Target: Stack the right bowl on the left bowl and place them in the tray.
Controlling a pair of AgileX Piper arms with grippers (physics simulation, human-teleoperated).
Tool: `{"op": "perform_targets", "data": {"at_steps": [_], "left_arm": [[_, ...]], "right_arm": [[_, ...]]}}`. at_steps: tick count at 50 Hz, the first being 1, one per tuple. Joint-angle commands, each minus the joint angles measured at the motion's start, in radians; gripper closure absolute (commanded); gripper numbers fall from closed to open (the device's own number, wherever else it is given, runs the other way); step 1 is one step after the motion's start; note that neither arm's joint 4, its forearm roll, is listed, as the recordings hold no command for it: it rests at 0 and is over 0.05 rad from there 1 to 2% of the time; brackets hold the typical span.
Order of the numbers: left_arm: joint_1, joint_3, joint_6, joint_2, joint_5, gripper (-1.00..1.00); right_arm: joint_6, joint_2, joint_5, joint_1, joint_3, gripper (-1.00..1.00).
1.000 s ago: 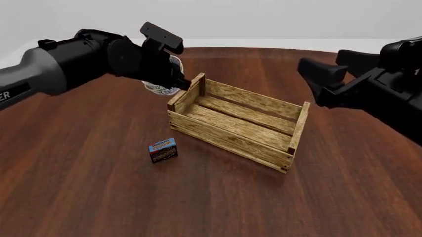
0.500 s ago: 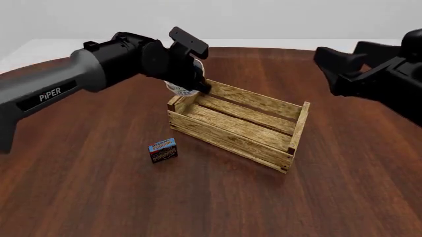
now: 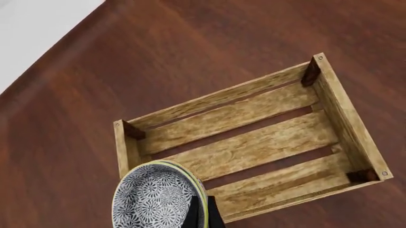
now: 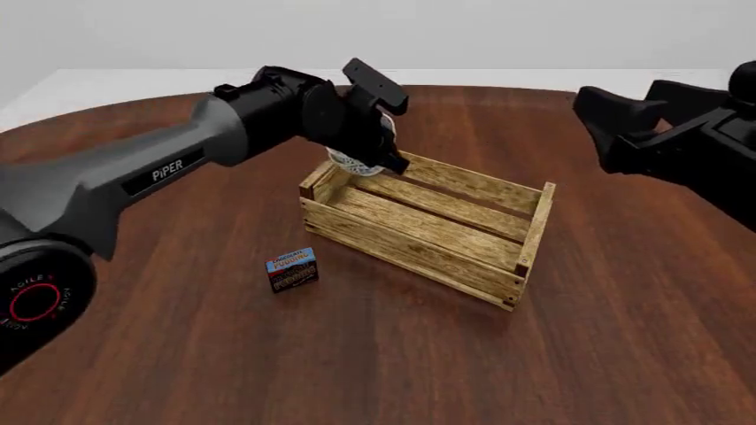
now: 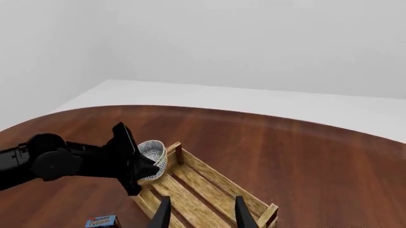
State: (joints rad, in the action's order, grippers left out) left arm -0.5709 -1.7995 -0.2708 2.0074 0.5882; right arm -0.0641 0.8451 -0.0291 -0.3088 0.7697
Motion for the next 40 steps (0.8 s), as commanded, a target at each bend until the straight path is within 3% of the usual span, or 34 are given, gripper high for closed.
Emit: {"op": "perform_targets", "data": {"at_steps": [1,32,40], "left_arm": [[0.027,-0.111,0.045,0.137,-0.023,1.00],[-0.009,-0.235,0.013,0.319,-0.031,1.00],[-0.008,-0.324,0.014,0.390,0.006,1.00]], "right_arm": [[-0.009,0.014,0.038,0.020,-0.025,-1.00],[-0.016,0.009,0.029,0.028,-0.024,-1.00],[-0.015,0.012,0.027,0.031,-0.022,-1.00]]}}
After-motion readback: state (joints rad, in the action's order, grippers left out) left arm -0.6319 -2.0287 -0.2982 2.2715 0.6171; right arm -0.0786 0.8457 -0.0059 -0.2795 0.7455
